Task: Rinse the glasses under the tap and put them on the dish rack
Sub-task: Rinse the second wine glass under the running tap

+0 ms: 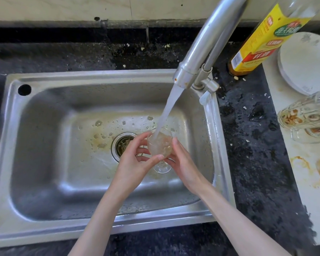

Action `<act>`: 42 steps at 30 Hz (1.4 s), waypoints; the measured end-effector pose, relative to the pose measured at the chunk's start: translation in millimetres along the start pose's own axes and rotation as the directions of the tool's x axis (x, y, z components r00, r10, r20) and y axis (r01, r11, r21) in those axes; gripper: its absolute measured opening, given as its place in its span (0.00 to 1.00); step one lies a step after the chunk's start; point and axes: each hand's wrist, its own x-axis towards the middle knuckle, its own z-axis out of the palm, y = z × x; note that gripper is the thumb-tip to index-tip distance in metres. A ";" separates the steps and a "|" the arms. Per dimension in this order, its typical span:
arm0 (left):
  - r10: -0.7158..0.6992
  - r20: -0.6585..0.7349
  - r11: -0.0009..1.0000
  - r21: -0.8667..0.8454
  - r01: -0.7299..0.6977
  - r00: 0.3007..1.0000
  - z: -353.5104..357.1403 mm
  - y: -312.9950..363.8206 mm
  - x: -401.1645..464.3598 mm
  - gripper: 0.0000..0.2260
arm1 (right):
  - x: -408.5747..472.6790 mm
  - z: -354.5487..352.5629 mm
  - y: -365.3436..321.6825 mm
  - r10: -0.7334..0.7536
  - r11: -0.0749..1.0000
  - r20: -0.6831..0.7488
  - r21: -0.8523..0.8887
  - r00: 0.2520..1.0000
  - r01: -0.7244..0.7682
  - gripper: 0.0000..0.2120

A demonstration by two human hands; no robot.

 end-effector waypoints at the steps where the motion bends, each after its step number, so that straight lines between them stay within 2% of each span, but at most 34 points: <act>1: -0.004 0.004 1.000 0.004 0.004 1.000 -1.3 -1.7 -0.6 0.26 | -0.1 0.9 0.2 -0.002 1.000 0.006 0.012 1.000 0.002 0.26; 5: -0.012 -0.003 1.000 -0.003 0.012 1.000 -4.4 -7.5 -3.7 0.27 | -1.4 5.8 -0.8 -0.012 1.000 0.011 0.016 1.000 0.012 0.24; 8: -0.012 -0.022 1.000 -0.004 0.012 1.000 -4.9 -6.8 -5.3 0.23 | 0.2 8.9 -0.1 0.037 0.999 0.004 -0.040 0.999 -0.037 0.30; 10: -0.023 -0.042 1.000 0.003 0.024 0.999 -5.5 -6.8 -5.0 0.21 | 0.6 9.7 1.1 0.097 0.995 0.009 -0.041 0.995 -0.096 0.32; 12: -0.043 -0.057 0.999 -0.008 0.043 0.997 -5.7 -8.5 -4.0 0.18 | -0.7 11.2 2.1 0.166 0.985 0.047 0.043 0.985 -0.168 0.31; 14: -0.073 -0.042 0.997 0.009 0.073 0.996 -5.0 -12.4 -3.8 0.15 | -3.4 14.4 -0.9 0.253 0.953 0.096 0.145 0.963 -0.265 0.27; 16: -0.131 -0.020 0.989 0.062 0.132 0.991 -3.8 -19.2 -4.3 0.16 | -6.2 16.0 -6.6 0.360 0.909 0.128 0.175 0.924 -0.378 0.23; 20: -0.254 0.028 0.963 0.094 0.251 0.967 -3.0 -30.4 -8.6 0.24 | -11.2 10.7 -13.8 0.502 0.859 0.138 0.040 0.854 -0.511 0.18; 23: -0.260 0.094 0.965 0.073 0.254 0.961 -0.5 -26.2 -12.6 0.26 | -12.3 9.9 -10.9 0.539 0.842 0.113 -0.046 0.835 -0.537 0.28; 25: -0.245 0.134 0.969 0.046 0.241 0.960 -0.9 -23.0 -13.0 0.31 | -11.5 11.6 -6.9 0.528 0.849 0.112 -0.075 0.842 -0.522 0.34; 27: -0.221 0.142 0.975 0.021 0.220 0.965 -3.4 -21.8 -12.9 0.34 | -11.7 11.8 -4.2 0.483 0.875 0.133 -0.108 0.866 -0.472 0.34; 30: -0.137 0.068 0.988 -0.064 0.141 0.988 -5.8 -15.6 -15.7 0.29 | -10.5 13.4 -3.9 0.315 0.942 0.144 -0.167 0.938 -0.291 0.28; 32: -0.063 0.006 0.993 -0.097 0.063 0.998 -6.4 -11.4 -16.0 0.25 | -6.8 16.8 -2.9 0.178 0.969 0.060 -0.186 0.982 -0.164 0.25; 36: 0.016 -0.088 0.990 -0.138 -0.028 0.996 -9.5 -9.2 -9.4 0.22 | 2.3 21.8 -0.8 0.068 0.991 -0.035 -0.112 0.997 -0.071 0.30; 39: 0.045 -0.128 0.983 -0.172 -0.067 0.991 -11.1 -9.2 -4.0 0.20 | 7.1 22.3 -3.0 0.026 0.990 -0.054 -0.136 0.998 -0.033 0.25; 42: 0.043 -0.147 0.980 -0.186 -0.070 0.988 -12.4 -10.0 -0.1 0.19 | 7.3 19.9 -4.9 0.005 0.993 -0.057 -0.119 0.998 -0.012 0.24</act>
